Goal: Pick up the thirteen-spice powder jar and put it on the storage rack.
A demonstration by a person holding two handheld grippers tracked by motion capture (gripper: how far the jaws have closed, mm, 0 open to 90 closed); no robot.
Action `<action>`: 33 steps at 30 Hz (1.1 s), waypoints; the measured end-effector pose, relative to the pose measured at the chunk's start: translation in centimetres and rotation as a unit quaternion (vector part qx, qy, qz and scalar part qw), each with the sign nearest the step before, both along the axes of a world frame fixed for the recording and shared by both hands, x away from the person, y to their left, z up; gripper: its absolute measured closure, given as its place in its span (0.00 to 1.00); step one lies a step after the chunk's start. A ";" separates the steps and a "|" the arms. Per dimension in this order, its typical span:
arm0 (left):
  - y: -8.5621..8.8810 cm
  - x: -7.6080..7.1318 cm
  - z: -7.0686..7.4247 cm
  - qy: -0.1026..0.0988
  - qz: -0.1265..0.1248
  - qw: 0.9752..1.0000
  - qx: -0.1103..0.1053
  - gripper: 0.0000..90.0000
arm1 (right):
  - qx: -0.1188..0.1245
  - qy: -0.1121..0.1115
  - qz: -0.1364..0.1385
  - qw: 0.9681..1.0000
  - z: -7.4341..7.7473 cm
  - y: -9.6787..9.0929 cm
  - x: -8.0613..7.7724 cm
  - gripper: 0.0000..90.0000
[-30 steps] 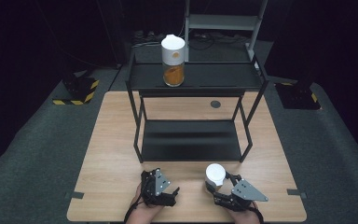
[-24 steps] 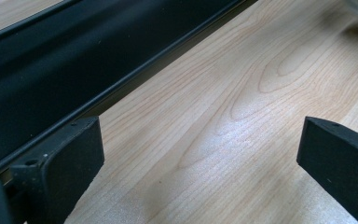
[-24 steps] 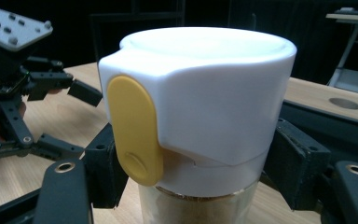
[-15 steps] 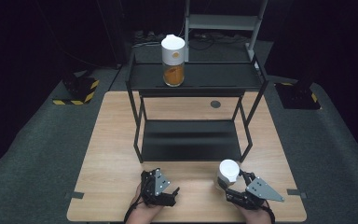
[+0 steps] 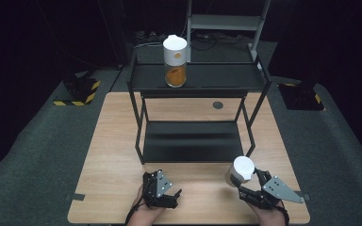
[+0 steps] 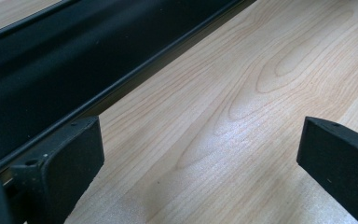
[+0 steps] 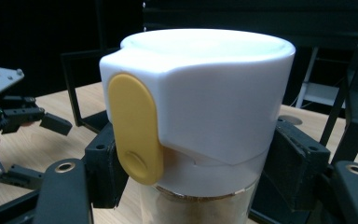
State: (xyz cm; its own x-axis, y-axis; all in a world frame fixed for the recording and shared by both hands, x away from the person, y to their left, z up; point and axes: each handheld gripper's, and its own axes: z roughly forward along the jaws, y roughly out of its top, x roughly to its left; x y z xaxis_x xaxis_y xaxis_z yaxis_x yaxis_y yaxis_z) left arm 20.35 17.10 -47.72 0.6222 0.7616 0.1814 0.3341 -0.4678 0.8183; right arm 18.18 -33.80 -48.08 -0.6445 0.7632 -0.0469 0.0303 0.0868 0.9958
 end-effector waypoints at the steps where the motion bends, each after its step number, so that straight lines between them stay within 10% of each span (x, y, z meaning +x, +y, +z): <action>1: 0.0 0.0 0.0 0.000 0.000 1.000 -0.001 0.01 | 0.001 -0.002 0.000 1.000 0.1 0.0 -0.1 0.33; 33: 0.2 0.0 -0.1 0.000 -0.001 1.000 -0.008 0.01 | 0.007 -0.022 -0.008 1.000 6.0 1.3 3.0 0.33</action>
State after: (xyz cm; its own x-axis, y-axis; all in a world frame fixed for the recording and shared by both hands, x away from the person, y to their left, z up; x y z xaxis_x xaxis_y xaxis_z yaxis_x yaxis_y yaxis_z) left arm 20.38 17.35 -47.81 0.6233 0.7633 0.1702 0.3327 -0.4558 0.8255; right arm 21.14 -32.53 -42.07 -0.6300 0.7740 -0.0640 -0.0117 0.0730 0.9973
